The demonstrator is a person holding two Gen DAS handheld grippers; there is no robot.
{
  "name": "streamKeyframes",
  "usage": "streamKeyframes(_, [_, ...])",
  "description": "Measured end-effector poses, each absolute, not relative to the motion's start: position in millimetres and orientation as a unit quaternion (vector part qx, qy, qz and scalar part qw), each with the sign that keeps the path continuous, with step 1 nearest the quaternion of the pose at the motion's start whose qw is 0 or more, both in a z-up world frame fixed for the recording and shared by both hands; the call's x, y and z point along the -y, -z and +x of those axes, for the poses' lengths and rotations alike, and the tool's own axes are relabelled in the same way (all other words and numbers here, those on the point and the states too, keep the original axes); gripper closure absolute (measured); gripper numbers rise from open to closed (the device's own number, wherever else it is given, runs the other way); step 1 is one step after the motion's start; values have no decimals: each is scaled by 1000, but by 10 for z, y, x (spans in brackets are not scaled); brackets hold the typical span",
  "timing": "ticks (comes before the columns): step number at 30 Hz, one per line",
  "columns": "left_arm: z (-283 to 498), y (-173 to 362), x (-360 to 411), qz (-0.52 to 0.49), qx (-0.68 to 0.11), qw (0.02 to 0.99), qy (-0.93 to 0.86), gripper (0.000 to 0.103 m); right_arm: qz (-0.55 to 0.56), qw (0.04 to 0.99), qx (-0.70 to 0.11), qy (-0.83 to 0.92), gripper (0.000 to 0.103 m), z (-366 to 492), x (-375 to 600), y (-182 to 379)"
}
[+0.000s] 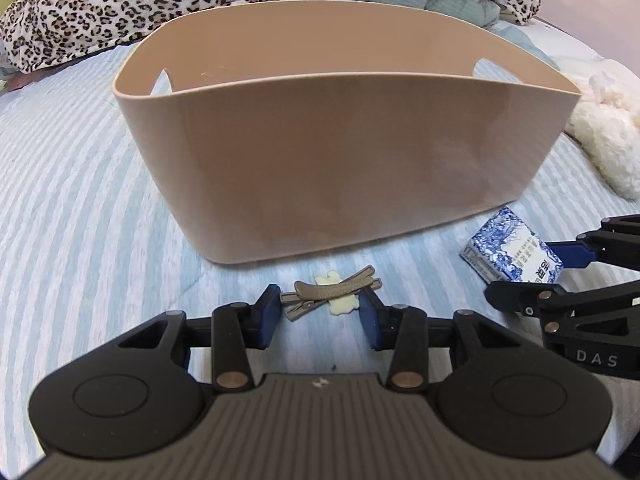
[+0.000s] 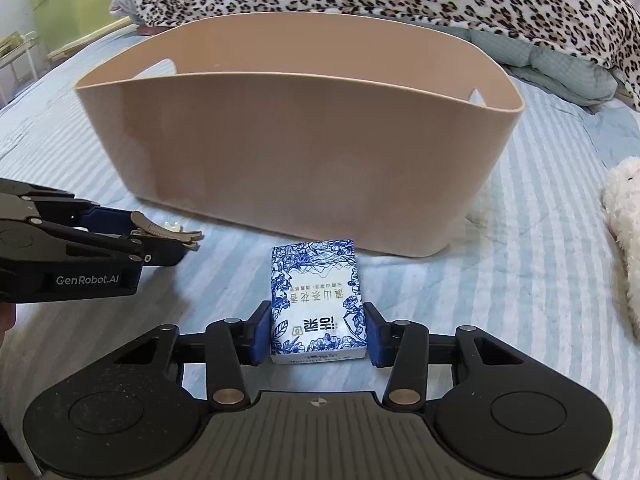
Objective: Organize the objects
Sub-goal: 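Grasp the keychain with left tool while right tool grasps the blue-and-white box, then carry both items over the basket and open both tools to release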
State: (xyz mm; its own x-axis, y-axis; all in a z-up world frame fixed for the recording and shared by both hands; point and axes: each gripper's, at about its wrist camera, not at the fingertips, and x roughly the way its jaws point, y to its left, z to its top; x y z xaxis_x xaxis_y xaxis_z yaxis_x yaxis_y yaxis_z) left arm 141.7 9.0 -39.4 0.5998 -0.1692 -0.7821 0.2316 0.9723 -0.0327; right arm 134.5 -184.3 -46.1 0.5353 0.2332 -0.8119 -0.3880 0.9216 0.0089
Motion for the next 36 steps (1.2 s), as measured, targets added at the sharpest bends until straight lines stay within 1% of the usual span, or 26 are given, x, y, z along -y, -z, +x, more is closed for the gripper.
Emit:
streamKeyframes(10, [1155,215,-148,37,-424,897,120,59,-89,881,-428,-181,60,1191,1881,301])
streamKeyframes(18, [1022,-232,-207,24,-392,910,131,59,-80,898,-389,-189,60,1034,1953,-99])
streamKeyframes(23, [985,-606,-221,20,-346,928,135,59,-76,913,-350,-194,60,1049,2004,-437])
streamKeyframes(30, [1310,-996,-125,24,-296,947,125,59,-62,935,-300,-182,60,1338,2019,-870])
streamKeyframes(36, [1783,-956,50,27,-307,945,106,59,-47,944,-288,-157,60,1736,2001,-993])
